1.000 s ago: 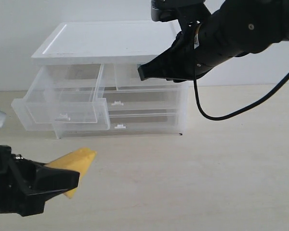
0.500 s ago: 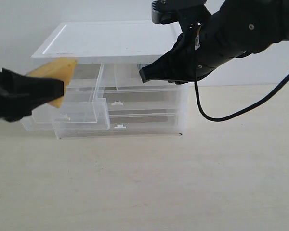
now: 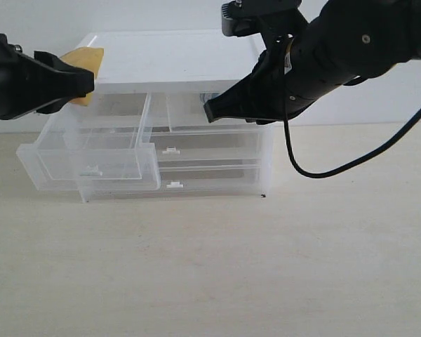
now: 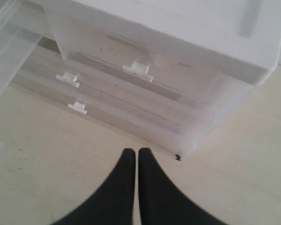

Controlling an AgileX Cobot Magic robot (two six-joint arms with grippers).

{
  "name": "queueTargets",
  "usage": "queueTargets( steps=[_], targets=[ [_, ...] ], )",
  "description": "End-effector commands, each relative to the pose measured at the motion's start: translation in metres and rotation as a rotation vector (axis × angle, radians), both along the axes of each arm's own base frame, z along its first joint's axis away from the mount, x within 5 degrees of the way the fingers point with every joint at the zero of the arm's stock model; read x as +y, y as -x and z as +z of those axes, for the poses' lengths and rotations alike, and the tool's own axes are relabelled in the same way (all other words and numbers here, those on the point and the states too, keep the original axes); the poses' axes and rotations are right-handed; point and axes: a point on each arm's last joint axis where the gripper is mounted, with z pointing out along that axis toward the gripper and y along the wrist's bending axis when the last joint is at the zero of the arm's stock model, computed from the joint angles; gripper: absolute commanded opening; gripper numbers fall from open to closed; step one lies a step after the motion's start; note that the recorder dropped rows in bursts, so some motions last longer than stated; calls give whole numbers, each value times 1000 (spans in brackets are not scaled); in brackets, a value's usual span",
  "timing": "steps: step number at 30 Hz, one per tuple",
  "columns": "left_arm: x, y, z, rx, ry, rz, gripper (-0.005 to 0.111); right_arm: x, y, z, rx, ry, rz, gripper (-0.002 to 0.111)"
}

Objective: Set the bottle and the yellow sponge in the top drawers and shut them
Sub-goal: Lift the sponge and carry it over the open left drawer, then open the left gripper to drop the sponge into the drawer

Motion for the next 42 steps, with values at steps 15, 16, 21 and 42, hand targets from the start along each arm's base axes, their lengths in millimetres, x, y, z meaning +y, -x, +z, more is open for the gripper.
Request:
queueTargets(
  steps=[15, 16, 21, 42],
  targets=[
    [1, -60, -44, 187, -18, -7, 4, -2, 2, 4, -8, 3, 6, 0],
    [0, -62, -46, 193, -20, -7, 4, -2, 2, 4, -8, 3, 6, 0],
    [-1, -66, -57, 219, -53, -18, 4, -2, 2, 4, -8, 3, 6, 0],
    [-2, -65, -59, 246, -45, -24, 42, -1, 2, 3, -9, 6, 10, 0]
  ],
)
